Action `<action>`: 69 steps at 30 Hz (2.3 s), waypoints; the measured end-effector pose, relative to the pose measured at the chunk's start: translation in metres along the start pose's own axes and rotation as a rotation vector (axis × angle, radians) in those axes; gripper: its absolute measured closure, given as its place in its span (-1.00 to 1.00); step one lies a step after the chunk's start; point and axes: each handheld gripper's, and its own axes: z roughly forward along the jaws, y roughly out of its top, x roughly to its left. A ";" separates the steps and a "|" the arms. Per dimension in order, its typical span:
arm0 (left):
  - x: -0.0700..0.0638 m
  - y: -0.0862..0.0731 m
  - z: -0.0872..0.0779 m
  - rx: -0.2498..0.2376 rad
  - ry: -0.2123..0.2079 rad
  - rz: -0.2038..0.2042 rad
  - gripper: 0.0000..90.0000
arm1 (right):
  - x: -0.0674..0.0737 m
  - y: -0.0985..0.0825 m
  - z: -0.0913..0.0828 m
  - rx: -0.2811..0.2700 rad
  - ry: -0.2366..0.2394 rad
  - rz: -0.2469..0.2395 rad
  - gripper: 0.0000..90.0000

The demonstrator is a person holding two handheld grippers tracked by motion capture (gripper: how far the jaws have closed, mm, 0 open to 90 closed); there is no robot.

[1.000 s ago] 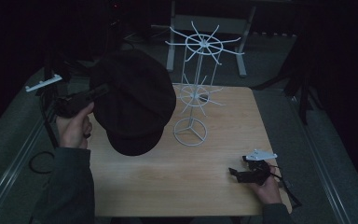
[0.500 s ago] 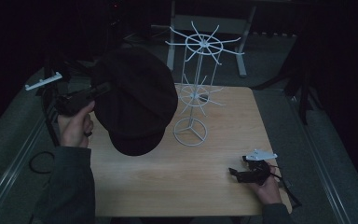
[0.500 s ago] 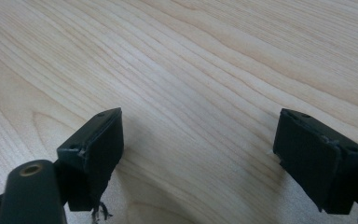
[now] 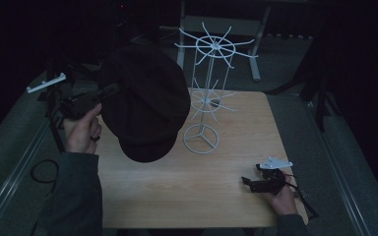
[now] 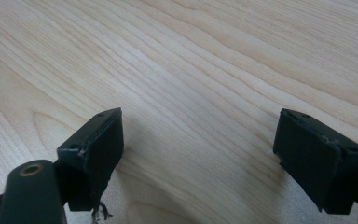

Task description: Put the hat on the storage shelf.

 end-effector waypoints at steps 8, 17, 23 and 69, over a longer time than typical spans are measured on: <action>-0.004 0.003 0.002 -0.002 -0.012 0.005 0.66 | 0.000 0.000 0.000 0.000 0.000 0.000 -0.65; -0.012 0.009 0.006 -0.015 -0.032 0.005 0.65 | 0.000 0.000 0.000 0.000 0.000 -0.001 -0.65; -0.016 0.012 0.009 -0.018 -0.049 0.008 0.65 | 0.000 0.000 0.000 0.000 0.000 0.000 -0.65; -0.037 0.036 0.052 -0.045 -0.101 -0.029 0.64 | 0.000 0.000 0.000 0.002 0.000 0.000 -0.65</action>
